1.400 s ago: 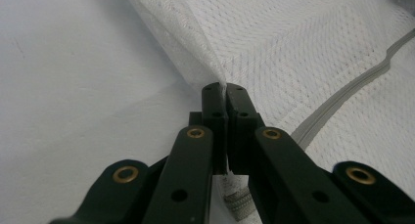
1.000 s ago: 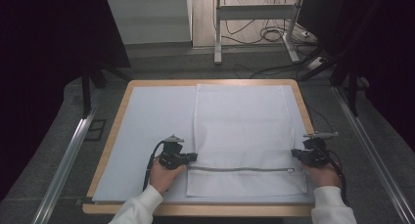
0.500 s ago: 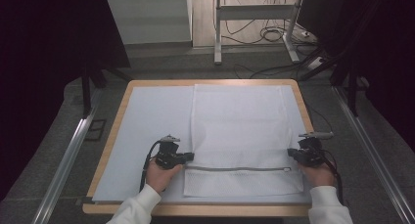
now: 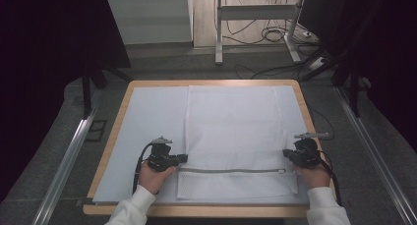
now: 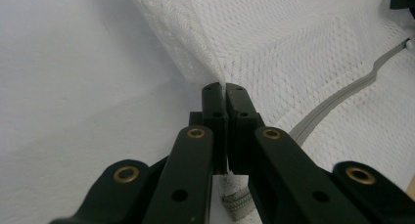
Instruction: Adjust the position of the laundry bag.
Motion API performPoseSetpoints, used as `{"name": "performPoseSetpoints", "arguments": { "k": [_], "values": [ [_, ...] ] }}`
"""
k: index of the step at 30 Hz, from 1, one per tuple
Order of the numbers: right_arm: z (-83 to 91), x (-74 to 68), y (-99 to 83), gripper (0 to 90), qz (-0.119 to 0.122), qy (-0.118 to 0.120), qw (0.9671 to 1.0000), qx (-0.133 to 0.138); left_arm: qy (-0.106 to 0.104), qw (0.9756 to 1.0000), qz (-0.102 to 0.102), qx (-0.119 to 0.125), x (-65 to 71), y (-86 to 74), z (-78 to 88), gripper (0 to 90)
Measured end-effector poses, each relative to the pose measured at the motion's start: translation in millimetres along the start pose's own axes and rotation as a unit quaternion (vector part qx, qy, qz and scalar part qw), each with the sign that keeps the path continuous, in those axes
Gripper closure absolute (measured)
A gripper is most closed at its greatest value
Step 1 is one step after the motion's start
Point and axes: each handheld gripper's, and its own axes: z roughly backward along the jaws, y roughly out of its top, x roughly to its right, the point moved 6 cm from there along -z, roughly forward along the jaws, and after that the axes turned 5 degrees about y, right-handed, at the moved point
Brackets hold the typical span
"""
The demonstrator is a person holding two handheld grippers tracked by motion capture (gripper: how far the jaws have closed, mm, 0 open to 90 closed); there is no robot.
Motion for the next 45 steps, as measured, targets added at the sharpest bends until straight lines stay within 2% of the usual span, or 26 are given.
{"name": "performPoseSetpoints", "arguments": {
  "k": [19,29,45],
  "values": [
    [-7.2,-14.2,3.3,87.4,0.016,0.009,0.9998,0.001,0.011,0.9999,0.006,0.0,-11.8,-1.6,6.7,89.0],
    [-11.9,-25.8,5.4,87.4,0.026,0.022,0.9994,0.004,0.012,0.9997,0.019,0.007,-24.6,-3.7,18.1,89.0],
    [-17.3,-38.1,7.5,87.4,0.039,0.03,0.9988,0.007,0.02,0.9994,0.028,0.009,-35.7,-9.6,28.2,89.0]
  ]
}}
